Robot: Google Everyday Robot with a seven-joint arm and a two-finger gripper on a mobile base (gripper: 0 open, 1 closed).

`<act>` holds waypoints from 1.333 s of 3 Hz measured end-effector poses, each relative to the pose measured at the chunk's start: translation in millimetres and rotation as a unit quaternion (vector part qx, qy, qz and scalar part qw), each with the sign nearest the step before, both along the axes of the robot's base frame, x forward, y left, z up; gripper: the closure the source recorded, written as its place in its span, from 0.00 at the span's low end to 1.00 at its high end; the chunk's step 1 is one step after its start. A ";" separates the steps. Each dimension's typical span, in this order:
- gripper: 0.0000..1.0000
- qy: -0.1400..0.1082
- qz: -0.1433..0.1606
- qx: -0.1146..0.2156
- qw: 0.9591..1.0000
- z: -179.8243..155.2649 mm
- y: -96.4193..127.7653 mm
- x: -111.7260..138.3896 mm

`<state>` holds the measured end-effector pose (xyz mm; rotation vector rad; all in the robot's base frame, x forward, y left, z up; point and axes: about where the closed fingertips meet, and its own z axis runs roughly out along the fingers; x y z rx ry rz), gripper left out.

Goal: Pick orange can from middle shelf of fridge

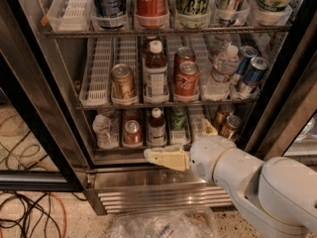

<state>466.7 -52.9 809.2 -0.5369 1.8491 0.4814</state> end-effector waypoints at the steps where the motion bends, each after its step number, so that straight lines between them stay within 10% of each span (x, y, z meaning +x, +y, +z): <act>1: 0.00 0.000 0.001 0.001 1.000 0.4 1.3 0.2; 2: 0.00 -0.017 -0.009 0.015 1.000 3.1 2.9 6.8; 3: 0.00 -0.082 -0.057 -0.025 0.995 0.0 -33.3 11.2; 4: 0.00 -0.142 -0.066 -0.046 0.987 4.3 -17.0 7.3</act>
Offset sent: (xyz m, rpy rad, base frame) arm 0.0397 0.0152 0.0063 0.2482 -0.2953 -0.1741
